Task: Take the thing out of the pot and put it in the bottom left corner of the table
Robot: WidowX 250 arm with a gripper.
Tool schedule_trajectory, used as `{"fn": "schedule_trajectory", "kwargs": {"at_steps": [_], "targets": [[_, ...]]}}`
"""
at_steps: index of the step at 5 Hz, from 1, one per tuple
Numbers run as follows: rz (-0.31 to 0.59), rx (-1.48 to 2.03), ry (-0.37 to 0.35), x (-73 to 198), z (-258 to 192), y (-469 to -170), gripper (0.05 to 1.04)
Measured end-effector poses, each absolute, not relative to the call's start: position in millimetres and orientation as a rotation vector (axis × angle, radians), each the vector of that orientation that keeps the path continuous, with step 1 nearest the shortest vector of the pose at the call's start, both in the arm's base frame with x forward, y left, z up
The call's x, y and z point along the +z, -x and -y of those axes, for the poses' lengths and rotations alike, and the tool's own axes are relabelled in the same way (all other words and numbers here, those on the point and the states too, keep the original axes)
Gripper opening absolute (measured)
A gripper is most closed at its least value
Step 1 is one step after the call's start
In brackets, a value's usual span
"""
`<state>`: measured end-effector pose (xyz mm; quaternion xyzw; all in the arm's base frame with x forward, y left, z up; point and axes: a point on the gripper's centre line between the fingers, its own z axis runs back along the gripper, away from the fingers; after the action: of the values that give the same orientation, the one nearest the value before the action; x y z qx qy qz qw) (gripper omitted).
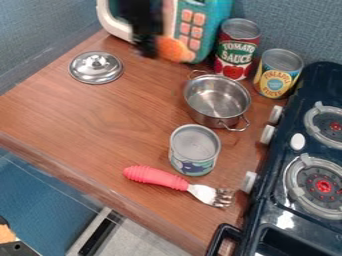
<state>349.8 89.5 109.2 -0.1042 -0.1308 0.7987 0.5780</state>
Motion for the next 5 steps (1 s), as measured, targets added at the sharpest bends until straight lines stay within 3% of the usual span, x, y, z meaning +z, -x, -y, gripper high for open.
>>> {"fn": "schedule_trajectory", "kwargs": {"at_steps": [1, 2, 3, 4, 5], "targets": [[0.350, 1.928, 0.133, 98, -131, -310, 0.297], [0.347, 2.015, 0.069, 77, -174, -264, 0.297], [0.346, 2.052, 0.083, 62, -196, -237, 0.297], [0.339, 2.101, 0.010, 42, -217, -221, 0.297], [0.325, 2.096, -0.069, 20, -226, -215, 0.367]]}}
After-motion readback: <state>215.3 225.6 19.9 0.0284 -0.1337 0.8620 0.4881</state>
